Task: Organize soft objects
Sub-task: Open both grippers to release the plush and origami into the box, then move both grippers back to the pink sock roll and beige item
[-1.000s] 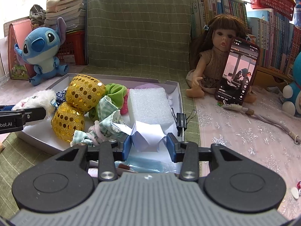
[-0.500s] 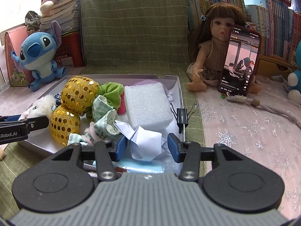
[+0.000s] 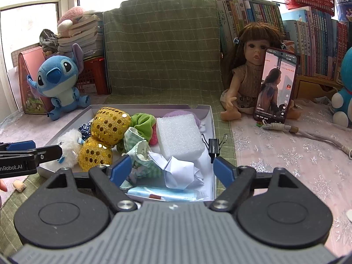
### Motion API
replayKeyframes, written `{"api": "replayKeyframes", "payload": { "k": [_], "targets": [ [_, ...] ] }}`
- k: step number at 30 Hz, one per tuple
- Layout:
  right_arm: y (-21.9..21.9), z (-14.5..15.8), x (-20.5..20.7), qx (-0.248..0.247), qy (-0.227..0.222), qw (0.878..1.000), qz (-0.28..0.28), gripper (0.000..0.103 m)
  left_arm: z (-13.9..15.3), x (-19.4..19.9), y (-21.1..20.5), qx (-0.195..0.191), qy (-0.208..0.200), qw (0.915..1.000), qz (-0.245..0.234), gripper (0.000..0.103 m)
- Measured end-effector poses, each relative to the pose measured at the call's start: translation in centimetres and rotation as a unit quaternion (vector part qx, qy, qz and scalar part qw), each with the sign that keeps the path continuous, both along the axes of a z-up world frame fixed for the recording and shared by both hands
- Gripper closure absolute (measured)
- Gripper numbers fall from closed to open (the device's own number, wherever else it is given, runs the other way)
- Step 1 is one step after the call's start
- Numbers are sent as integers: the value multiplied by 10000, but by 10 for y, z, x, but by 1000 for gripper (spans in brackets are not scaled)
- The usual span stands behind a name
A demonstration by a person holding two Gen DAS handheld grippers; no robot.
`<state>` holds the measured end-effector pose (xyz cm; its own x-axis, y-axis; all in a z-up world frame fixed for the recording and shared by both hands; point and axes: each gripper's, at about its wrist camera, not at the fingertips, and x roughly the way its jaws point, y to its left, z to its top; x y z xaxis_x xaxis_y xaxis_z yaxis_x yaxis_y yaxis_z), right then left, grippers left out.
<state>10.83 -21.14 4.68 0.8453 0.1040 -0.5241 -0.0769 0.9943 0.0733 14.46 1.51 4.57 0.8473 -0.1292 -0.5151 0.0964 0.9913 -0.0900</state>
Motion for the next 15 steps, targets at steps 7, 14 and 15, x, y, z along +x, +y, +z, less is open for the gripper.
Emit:
{"api": "replayKeyframes", "payload": {
  "k": [7,14,15],
  "targets": [
    [12,5,-30,9,-252,9994,234,0,7,-43,12,-278,-140,9994,160,13],
    [23,-6,-51,14,-272,9992,307,0,-3,-86,32,-206,-270,9980,537,12],
    [23,-8,-54,23,-264,9992,301,0,-4,-90,34,-193,-263,9978,575,11]
  ]
}}
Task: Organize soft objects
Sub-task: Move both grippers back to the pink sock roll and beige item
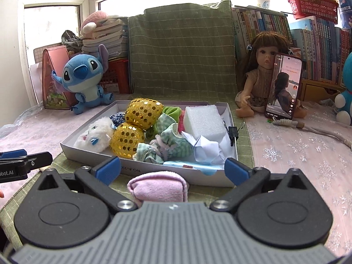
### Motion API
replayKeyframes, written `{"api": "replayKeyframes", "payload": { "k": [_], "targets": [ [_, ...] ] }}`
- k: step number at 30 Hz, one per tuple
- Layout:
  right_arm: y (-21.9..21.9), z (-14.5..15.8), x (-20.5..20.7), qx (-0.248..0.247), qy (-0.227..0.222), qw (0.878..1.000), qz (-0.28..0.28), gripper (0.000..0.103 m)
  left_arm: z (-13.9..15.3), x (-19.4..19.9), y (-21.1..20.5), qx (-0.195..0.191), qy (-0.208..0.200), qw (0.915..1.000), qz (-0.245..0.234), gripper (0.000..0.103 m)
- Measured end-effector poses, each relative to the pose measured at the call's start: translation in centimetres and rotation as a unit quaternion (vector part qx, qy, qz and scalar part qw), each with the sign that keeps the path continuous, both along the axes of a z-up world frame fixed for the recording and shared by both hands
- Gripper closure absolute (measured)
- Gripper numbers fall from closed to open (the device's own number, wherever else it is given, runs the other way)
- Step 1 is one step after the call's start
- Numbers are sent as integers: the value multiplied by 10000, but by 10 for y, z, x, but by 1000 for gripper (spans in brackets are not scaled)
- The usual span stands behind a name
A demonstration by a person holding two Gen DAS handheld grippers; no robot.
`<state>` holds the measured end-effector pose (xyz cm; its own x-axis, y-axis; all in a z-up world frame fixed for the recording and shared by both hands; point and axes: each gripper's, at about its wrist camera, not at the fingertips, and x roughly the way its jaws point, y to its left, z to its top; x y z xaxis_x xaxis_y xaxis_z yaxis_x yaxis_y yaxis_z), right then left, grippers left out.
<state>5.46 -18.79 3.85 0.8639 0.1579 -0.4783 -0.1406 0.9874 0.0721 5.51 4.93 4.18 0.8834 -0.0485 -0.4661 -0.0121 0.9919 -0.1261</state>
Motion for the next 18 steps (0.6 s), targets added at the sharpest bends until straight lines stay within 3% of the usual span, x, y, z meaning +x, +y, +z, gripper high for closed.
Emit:
{"api": "replayKeyframes", "payload": {
  "k": [8,18],
  "targets": [
    [8,-17,-10,-187,124,9997,2,0,-14,-14,19,235,145,9993,243,11],
    [16,-28,-4,-260,304,9992,-79,0,-25,1,20,226,374,9990,126,14]
  ]
}}
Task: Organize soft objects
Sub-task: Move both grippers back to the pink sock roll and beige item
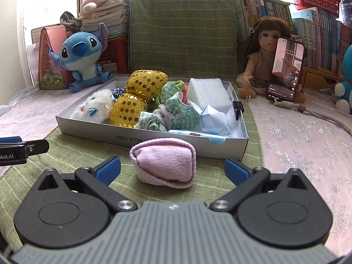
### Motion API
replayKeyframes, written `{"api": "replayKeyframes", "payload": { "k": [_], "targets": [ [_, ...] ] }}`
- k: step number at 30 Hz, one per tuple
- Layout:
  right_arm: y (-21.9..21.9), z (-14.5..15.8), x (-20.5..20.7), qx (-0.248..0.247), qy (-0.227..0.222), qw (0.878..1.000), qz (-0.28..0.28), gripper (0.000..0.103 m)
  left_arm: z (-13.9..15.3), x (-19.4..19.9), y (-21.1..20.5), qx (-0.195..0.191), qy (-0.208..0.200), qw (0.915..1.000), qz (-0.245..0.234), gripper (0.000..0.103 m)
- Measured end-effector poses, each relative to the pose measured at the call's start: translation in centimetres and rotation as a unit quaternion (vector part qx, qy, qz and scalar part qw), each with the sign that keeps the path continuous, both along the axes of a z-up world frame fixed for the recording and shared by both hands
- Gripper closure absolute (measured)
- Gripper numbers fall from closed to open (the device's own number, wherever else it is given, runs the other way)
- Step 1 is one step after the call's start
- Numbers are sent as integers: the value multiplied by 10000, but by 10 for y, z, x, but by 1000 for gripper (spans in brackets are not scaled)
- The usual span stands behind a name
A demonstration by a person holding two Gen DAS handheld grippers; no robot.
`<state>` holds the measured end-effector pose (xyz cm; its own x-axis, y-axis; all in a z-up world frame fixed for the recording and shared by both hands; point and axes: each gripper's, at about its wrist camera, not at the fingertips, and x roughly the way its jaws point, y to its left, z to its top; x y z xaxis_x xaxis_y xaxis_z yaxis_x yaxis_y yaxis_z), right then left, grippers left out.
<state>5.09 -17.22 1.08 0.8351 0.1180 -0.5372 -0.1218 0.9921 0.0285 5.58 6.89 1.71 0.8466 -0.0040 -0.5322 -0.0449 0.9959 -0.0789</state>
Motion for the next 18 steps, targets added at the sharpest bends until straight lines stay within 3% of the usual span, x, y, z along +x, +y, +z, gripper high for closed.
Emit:
{"api": "replayKeyframes", "payload": {
  "k": [5,10,18],
  "targets": [
    [5,-3,5,2,88,10000,-27,0,-5,9,-2,18,107,9999,-38,23],
    [9,-5,10,-27,170,9998,-43,0,-8,14,-2,40,178,9998,-64,42],
    [12,-4,13,-54,151,9999,-43,0,-8,15,-3,190,150,9997,-57,60]
  ]
}}
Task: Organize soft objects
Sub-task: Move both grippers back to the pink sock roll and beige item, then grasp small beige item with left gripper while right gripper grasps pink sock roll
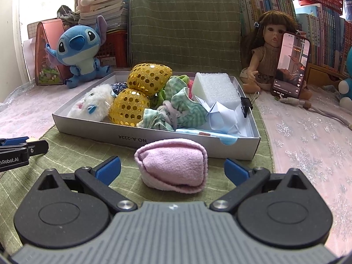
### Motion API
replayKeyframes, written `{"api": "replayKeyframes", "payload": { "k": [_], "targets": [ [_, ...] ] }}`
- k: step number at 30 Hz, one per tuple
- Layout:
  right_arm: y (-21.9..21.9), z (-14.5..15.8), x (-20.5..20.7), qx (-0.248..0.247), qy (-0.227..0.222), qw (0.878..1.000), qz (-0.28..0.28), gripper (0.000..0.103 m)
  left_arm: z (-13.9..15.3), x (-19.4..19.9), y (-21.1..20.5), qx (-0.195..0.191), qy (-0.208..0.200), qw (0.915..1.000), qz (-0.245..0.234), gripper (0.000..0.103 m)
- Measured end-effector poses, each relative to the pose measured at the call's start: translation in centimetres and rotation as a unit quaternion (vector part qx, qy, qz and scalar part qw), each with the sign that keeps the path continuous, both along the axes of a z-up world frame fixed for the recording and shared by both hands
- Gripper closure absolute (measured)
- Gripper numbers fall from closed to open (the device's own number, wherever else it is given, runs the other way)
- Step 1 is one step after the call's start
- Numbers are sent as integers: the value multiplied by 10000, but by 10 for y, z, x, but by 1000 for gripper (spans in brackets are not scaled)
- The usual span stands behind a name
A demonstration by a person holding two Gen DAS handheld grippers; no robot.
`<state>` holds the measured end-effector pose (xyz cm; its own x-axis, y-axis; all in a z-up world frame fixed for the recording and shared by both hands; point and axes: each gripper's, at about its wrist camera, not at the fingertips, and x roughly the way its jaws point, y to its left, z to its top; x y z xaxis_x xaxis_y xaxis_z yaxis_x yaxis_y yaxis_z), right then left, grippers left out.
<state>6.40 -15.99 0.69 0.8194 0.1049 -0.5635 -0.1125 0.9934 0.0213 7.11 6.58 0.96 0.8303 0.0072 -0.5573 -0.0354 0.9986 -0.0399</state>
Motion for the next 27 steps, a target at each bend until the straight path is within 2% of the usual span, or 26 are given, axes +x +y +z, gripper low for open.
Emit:
{"api": "replayKeyframes", "payload": {
  "k": [7,12,27],
  "targets": [
    [1,-1,0,-54,-6,10000,17,2,-1,-2,1,105,-18,9999,-32,71],
    [3,-1,-1,-136,-15,9999,45,7,1,-4,2,139,-45,9999,-17,75],
    [1,0,-3,-130,-49,9999,-5,28,11,-10,-6,8,-172,9996,-209,77]
  ]
}}
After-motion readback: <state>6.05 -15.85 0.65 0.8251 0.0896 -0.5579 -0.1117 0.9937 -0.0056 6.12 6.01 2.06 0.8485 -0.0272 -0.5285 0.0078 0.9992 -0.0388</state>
